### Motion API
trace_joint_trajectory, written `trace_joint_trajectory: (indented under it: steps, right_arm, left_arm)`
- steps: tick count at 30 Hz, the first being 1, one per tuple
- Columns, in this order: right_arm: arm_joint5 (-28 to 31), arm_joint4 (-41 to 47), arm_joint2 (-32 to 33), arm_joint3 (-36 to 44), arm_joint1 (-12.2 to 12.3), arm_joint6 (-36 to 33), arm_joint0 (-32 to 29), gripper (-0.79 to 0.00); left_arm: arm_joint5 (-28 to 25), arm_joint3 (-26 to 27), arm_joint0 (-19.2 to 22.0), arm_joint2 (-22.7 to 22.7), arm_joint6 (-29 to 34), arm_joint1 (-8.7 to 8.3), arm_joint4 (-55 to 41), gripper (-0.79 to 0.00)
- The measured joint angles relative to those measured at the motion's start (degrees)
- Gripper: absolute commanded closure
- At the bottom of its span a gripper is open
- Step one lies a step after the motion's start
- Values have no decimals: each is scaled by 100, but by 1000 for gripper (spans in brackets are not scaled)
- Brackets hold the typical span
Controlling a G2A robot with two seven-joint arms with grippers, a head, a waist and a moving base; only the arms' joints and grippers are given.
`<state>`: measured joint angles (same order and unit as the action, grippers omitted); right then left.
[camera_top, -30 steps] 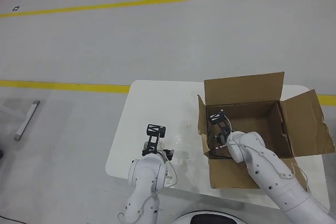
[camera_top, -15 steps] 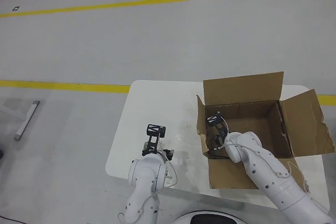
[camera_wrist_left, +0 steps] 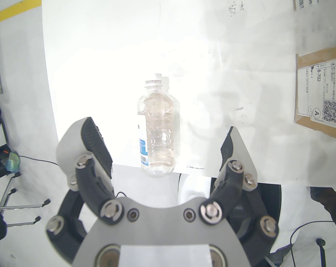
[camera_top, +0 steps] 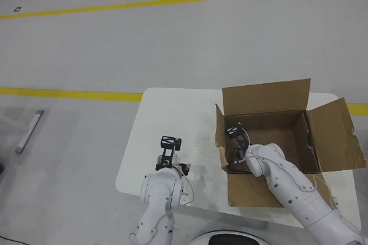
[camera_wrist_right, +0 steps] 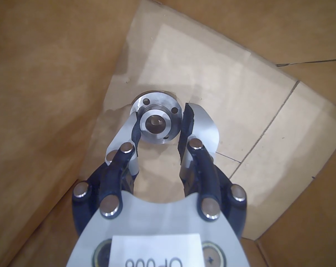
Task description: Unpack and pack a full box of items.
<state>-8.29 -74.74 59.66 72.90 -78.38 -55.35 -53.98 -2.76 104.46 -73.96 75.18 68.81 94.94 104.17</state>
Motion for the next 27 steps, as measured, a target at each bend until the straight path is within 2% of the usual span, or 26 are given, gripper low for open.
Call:
trace_joint_trajectory:
  steps: [12,14,16,17,18,19,27]
  right_arm:
    - [23,11,6,-136,-48,30,36,-296]
    - [24,14,11,-151,-55,29,40,-246]
    - [17,5,14,-159,-60,27,43,-123]
    - [13,-5,17,-161,-63,29,43,-102]
    - [9,-11,24,-160,-65,30,42,-22]
    - [6,-17,32,-154,-65,30,40,0]
    - [-73,-113,238,152,-33,-7,-94,0]
  left_arm:
    - [0,0,0,0,0,0,0,-785]
    - [0,0,0,0,0,0,0,-785]
    - [0,0,0,0,0,0,0,-785]
    - [0,0,0,0,0,0,0,-785]
    - [0,0,0,0,0,0,0,-785]
    - [0,0,0,0,0,0,0,-785]
    - [0,0,0,0,0,0,0,-785]
